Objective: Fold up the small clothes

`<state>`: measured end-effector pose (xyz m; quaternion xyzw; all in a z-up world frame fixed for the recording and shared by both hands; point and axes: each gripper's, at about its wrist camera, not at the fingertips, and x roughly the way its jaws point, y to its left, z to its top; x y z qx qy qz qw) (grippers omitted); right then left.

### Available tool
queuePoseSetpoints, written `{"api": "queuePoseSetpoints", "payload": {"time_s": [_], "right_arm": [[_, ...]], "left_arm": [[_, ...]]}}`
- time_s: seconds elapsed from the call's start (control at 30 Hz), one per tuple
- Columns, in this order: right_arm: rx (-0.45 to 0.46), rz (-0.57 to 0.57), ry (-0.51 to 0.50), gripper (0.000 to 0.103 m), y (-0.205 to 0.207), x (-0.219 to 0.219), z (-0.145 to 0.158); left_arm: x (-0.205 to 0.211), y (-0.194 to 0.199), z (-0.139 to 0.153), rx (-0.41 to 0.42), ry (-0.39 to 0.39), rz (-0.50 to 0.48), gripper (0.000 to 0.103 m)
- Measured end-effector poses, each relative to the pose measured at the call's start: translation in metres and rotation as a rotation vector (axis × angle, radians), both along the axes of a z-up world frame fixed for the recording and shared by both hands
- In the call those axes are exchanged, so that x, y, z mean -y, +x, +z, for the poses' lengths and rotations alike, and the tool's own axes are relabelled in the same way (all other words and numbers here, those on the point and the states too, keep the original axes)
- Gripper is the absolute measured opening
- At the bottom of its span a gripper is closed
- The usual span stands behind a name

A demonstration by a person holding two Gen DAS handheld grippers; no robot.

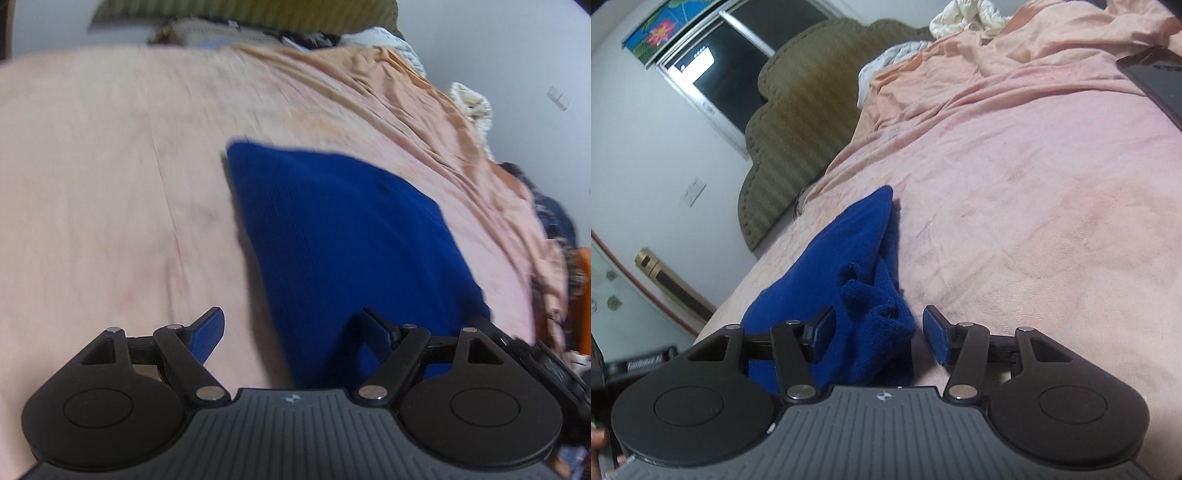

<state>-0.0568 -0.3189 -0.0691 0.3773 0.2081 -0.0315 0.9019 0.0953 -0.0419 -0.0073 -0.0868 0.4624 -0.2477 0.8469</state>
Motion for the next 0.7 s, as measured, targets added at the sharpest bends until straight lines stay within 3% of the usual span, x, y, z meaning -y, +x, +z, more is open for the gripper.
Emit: {"api": "queuePoseSetpoints", "payload": {"time_s": [0.1,0.3,0.47,0.7], "right_arm": [[-0.022,0.054,0.029,0.058,0.003,0.008,0.002],[-0.031,0.185,0.140,0.059,0.005,0.028,0.000],[-0.045,0.247,0.167,0.059,0.018,0.033,0.001],[-0.059,0.324,0.197,0.057,0.068,0.048,0.004]], "left_arm": [[-0.004,-0.009,-0.014,-0.054,-0.085,-0.039,0.080],[-0.001,-0.009,-0.019,-0.066,-0.205,-0.102,0.079],[0.004,0.017,-0.025,-0.081,-0.270,-0.061,0.079],[0.003,0.077,-0.037,-0.173,-0.393,0.010,0.079]]}}
